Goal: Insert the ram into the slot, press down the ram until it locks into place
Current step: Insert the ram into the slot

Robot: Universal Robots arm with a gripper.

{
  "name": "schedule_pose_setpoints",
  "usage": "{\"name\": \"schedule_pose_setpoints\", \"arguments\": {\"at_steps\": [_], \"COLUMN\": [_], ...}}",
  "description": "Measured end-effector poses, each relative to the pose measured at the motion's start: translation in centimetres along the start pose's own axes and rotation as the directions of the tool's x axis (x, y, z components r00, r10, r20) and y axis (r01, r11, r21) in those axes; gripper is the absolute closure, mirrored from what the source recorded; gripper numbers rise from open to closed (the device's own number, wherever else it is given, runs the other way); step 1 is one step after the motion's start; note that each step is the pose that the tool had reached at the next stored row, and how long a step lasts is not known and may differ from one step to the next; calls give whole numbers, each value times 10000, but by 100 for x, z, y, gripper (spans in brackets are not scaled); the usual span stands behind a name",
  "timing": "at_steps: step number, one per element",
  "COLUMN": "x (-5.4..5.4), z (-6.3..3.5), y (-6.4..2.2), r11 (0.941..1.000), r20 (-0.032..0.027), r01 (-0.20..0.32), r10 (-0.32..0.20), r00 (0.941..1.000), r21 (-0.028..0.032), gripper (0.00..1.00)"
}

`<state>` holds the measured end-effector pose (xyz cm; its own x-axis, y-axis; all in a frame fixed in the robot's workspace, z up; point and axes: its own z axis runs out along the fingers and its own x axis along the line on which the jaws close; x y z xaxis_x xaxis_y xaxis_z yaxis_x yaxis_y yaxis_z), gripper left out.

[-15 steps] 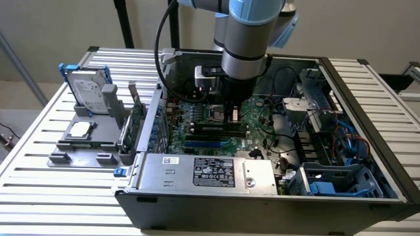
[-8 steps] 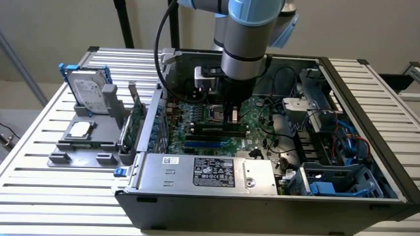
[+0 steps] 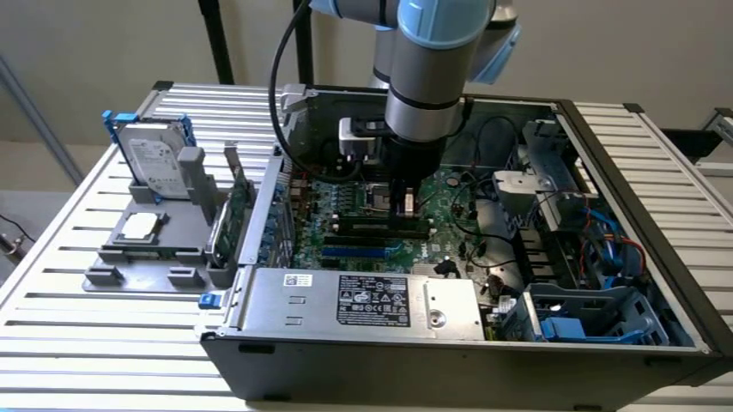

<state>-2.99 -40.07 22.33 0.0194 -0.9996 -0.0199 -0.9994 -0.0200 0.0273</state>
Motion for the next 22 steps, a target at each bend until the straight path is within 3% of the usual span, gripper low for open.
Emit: {"name": "schedule_pose_setpoints", "arguments": {"at_steps": [2,3,8,12,16,22], "x": [0,0,-3,-5,-6,-6], "z": [1,-1,-140,-171,-207,-210], "y": [0,0,27,74,108,111], "r11": [10000,10000,10000,10000,10000,10000], "r20": [0,-1,1,0,0,20], "r01": [0,0,0,-1,-1,0], "r10": [0,0,0,1,1,0], "r00": [10000,10000,10000,10000,10000,10000], "r21": [-1,-1,0,1,0,0], "gripper": [85,79,79,79,89,89]}}
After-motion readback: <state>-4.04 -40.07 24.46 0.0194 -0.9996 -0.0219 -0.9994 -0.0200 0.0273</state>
